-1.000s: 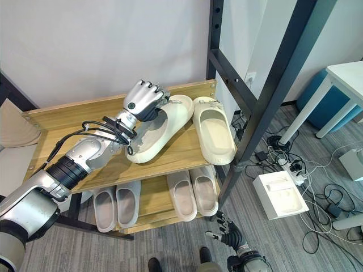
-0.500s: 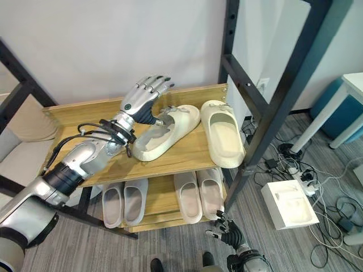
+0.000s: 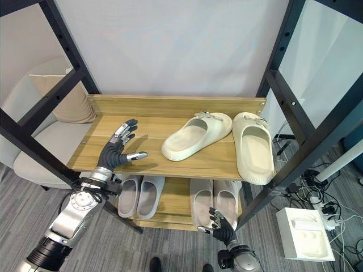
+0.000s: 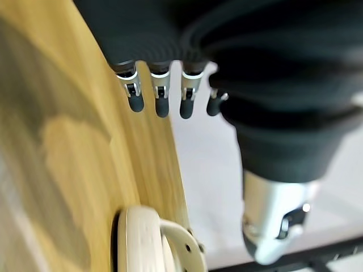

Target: Arrange the slippers neatly on the shoe rack.

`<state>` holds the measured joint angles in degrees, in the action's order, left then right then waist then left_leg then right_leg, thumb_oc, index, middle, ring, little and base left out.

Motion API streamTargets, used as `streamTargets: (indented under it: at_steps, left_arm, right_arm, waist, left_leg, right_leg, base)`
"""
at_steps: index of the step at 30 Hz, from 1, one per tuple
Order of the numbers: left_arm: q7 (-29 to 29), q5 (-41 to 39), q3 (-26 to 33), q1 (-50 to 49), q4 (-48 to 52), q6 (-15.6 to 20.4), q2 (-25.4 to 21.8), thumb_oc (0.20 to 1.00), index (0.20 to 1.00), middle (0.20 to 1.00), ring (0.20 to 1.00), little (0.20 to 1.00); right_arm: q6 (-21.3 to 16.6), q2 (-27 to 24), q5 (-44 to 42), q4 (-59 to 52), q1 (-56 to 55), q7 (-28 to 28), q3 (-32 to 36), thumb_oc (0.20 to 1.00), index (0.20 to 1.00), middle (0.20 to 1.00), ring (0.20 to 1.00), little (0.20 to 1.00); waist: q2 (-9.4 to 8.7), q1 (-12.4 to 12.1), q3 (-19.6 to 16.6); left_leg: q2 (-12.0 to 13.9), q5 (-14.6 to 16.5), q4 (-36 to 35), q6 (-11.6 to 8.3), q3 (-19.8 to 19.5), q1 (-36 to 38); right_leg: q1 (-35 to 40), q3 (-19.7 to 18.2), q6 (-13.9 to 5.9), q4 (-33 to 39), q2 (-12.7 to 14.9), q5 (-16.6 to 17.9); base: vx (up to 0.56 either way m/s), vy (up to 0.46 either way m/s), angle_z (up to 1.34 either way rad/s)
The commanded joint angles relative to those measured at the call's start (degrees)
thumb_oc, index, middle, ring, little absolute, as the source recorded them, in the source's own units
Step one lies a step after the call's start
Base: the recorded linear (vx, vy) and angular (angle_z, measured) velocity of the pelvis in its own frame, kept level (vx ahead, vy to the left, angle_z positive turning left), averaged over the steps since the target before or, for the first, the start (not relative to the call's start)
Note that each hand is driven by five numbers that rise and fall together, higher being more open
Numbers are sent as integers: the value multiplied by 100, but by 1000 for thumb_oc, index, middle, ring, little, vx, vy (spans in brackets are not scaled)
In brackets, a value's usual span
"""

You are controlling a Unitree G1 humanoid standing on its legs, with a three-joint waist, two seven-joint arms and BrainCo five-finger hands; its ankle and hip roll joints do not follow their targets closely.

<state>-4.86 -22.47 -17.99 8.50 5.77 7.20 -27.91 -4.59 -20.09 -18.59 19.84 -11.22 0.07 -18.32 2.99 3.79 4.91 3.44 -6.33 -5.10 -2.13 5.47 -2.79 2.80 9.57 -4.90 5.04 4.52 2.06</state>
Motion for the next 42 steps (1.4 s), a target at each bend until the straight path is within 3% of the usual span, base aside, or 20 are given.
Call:
streamTargets:
  at_steps: [1, 6, 11, 18, 32, 42]
  left_arm:
    - [352, -765, -189, 858, -275, -65, 21, 1000, 1000, 1000, 1000, 1000]
    - [589, -1584, -761, 1026, -272, -416, 193, 1000, 1000, 1000, 1000, 1000]
    - [549, -1957, -1275, 1404, -304, -547, 565, 1000, 1000, 1000, 1000, 1000]
    - [580, -2350, -1639, 1571, 380, -610, 674, 1000, 1000, 1000, 1000, 1000]
    - [787, -2358, -1749, 1325, 1063, -707, 359, 1000, 1000, 1000, 1000, 1000]
    - [612, -2097, -1698, 1328, 822, -594, 699, 1000, 1000, 1000, 1000, 1000]
  right_arm:
    - [-40, -94, -9, -209, 372, 17, 72, 1000, 1000, 1000, 1000, 1000]
    - [112, -139, -97, -252, 555, 26, -78, 1000, 1000, 1000, 1000, 1000]
    - [175, -119, -139, -387, 529, -4, -176, 1000, 1000, 1000, 1000, 1000]
    - [185, -60, -94, -587, 342, -30, -160, 1000, 1000, 1000, 1000, 1000]
    - [171, 32, 26, -504, 447, -60, -217, 1000, 1000, 1000, 1000, 1000]
    - [139, 118, -16, -414, 544, -132, -285, 1000, 1000, 1000, 1000, 1000]
  waist:
    - [-82, 20, 68]
    - [-88, 55, 50]
    - [-93, 133, 55]
    - [-86, 169, 120]
    - [-87, 81, 160]
    - [-133, 58, 181]
  left_leg:
    - [81, 641, 10, -172, -39, 420]
    - [83, 641, 10, -163, -35, 409]
    - [70, 655, 10, -142, -5, 415]
    - [42, 665, 10, -111, 3, 434]
    - [25, 674, 10, -92, -60, 446]
    - [16, 679, 10, -80, -80, 443]
  right_leg:
    - [-143, 146, -243, -4, 40, -312]
    - [-168, 134, -258, -4, 47, -302]
    - [-183, 115, -263, -4, 53, -297]
    - [-182, 103, -261, -4, 73, -296]
    - [-155, 121, -241, -4, 65, -326]
    - [-142, 141, -232, -4, 65, -334]
  base:
    - [0, 0, 0]
    - [0, 0, 0]
    - [0, 0, 0]
    - [0, 0, 0]
    - [1, 1, -2]
    - [0, 0, 0]
